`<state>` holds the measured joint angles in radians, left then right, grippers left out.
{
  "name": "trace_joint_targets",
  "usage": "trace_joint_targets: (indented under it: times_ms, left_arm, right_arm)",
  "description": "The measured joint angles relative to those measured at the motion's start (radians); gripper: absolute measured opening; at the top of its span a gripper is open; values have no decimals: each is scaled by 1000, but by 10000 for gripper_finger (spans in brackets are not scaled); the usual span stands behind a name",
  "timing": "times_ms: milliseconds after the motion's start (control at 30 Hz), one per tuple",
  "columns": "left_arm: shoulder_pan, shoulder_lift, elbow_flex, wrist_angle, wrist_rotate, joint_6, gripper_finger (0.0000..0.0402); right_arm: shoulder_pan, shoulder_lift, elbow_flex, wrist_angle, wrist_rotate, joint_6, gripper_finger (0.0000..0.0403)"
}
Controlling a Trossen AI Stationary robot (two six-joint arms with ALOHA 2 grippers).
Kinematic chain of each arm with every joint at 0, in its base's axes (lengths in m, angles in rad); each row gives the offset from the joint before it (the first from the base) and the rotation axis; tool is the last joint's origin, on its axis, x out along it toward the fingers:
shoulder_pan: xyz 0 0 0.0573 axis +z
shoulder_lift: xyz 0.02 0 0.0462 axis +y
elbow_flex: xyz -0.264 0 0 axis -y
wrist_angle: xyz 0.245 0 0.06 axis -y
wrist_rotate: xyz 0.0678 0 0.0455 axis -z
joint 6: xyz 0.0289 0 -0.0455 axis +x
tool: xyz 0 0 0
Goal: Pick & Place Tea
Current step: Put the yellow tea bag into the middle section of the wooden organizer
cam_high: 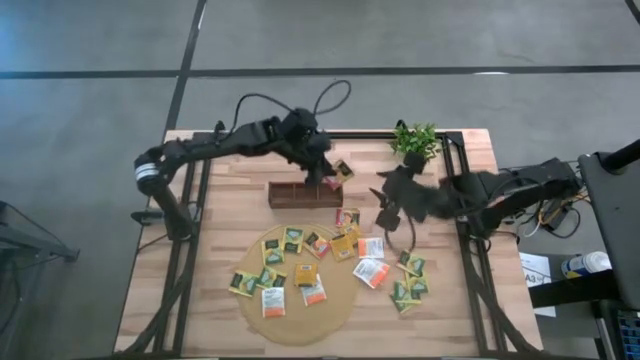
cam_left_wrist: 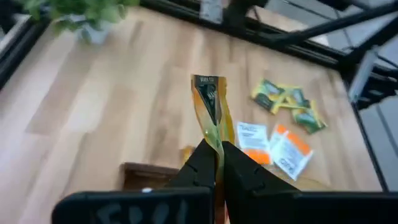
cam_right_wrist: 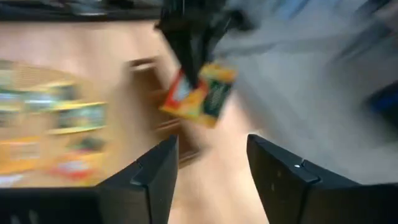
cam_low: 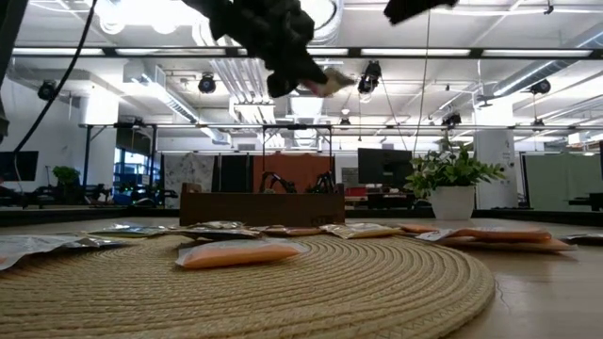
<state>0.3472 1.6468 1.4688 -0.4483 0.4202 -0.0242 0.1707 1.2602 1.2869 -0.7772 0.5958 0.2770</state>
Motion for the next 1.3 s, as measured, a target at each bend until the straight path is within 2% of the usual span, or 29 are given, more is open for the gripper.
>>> trace_joint_targets:
  times_ms: [67, 100, 267, 400, 533, 667, 800, 1000, 1300]
  left_arm:
    - [-35, -27, -47, 101, -5, -9, 10]
    - [-48, -42, -75, 152, -20, -25, 10]
    - [-82, -117, -252, 336, -186, -110, 10]
    - [-85, -211, -437, 517, -232, -198, 10]
    - [-92, -283, -597, 705, -252, -205, 10]
    - [-104, -316, -700, 841, -274, -183, 13]
    - [-112, -314, -756, 857, -294, -183, 17]
    - [-147, -311, -806, 883, -356, -157, 19]
    - [-194, -311, -840, 933, -468, -133, 20]
  right_arm:
    - [-93, 4, 0, 2, -193, 40, 179]
    - [-133, 14, 0, 2, -253, 46, 177]
    - [-273, 71, 16, 17, -439, 10, 172]
    - [-338, 130, 69, 14, -585, -53, 171]
    - [-383, 226, 145, -24, -749, -122, 171]
    - [-406, 328, 246, -85, -762, -169, 171]
    - [-416, 436, 373, -192, -785, -218, 171]
    - [-437, 571, 569, -309, -883, -231, 171]
    - [-456, 744, 811, -403, -894, -226, 171]
